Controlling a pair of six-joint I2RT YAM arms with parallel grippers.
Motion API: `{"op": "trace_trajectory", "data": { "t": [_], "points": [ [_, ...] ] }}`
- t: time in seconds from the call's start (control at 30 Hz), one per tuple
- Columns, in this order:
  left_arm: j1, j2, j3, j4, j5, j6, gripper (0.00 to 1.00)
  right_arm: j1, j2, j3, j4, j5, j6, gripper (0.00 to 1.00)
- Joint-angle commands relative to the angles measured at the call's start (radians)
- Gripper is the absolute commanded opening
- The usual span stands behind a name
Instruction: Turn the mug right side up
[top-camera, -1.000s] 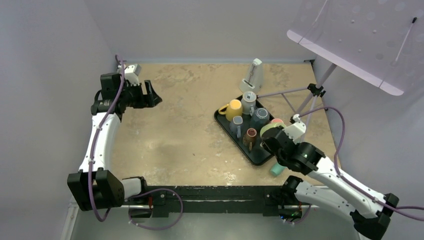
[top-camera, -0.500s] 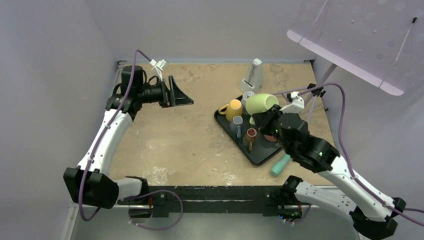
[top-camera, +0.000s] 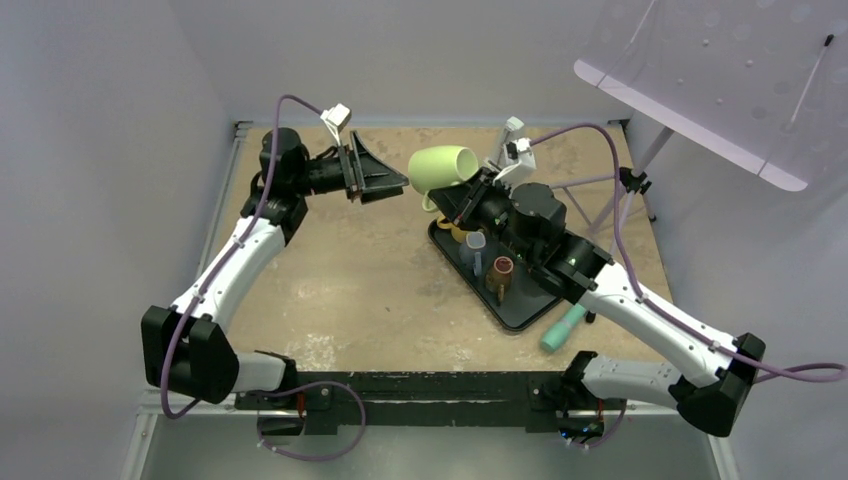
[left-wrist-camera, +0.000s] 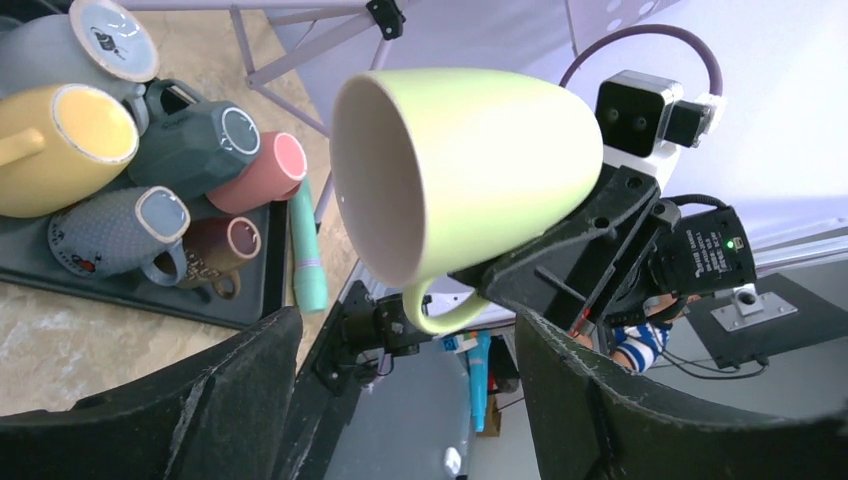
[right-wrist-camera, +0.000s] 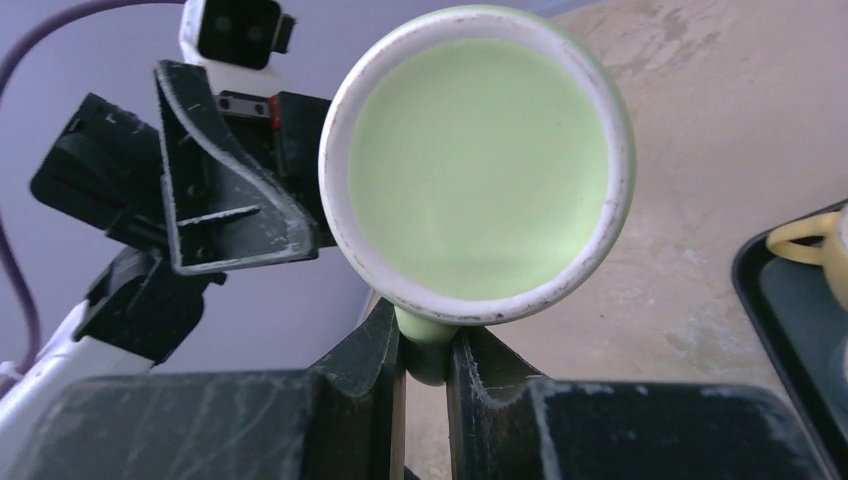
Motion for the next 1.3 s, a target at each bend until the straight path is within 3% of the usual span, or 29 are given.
{"op": "trace_trajectory", "data": {
  "t": [0.0, 0.13, 0.27, 0.37, 0.43, 0.53, 0.57, 0.63, 0.77, 0.83, 1.03, 1.13, 1.27],
  "points": [
    [-0.015, 0.015, -0.004, 0.19, -0.009, -0.146, 0.79, 0.001, 0.011, 0.076, 0.225, -0.101, 0.047, 0.0],
    [-0.02, 0.023, -0.03, 0.321, -0.019, -0.237, 0.69, 0.0, 0.045, 0.066, 0.28, -0.144, 0.072, 0.0],
    [-0.02, 0.023, -0.026, 0.361, -0.019, -0.246, 0.62, -0.005, 0.077, 0.072, 0.292, -0.188, 0.083, 0.0],
    [-0.022, 0.022, -0.033, 0.37, -0.013, -0.261, 0.52, -0.013, 0.1, 0.059, 0.338, -0.231, 0.108, 0.0],
    [-0.022, 0.022, -0.037, 0.379, -0.008, -0.271, 0.37, -0.018, 0.123, 0.062, 0.356, -0.252, 0.114, 0.0],
    [-0.021, 0.022, -0.024, 0.371, 0.015, -0.266, 0.02, -0.033, 0.15, 0.056, 0.354, -0.281, 0.122, 0.0],
    [-0.02, 0.02, -0.013, 0.332, 0.021, -0.242, 0.0, -0.042, 0.152, 0.049, 0.354, -0.287, 0.135, 0.0],
    [-0.017, 0.015, 0.02, 0.176, 0.02, -0.125, 0.0, -0.059, 0.149, 0.017, 0.356, -0.286, 0.148, 0.0],
    [-0.007, 0.011, 0.146, -0.341, -0.115, 0.299, 0.0, -0.064, 0.156, 0.019, 0.236, -0.222, 0.077, 0.44],
    [-0.006, 0.015, 0.199, -0.511, -0.214, 0.47, 0.0, -0.064, 0.174, 0.036, 0.182, -0.212, 0.037, 0.59],
    [0.033, 0.035, 0.271, -0.753, -0.461, 0.816, 0.0, -0.064, 0.229, 0.092, 0.07, -0.215, -0.02, 0.72],
    [0.082, 0.105, 0.377, -0.913, -0.608, 1.116, 0.0, -0.064, 0.245, 0.131, -0.012, -0.196, -0.071, 0.76],
    [0.24, 0.32, 0.607, -1.177, -0.596, 1.448, 0.0, -0.062, 0.255, 0.178, -0.129, -0.158, -0.166, 0.78]
  ]
}}
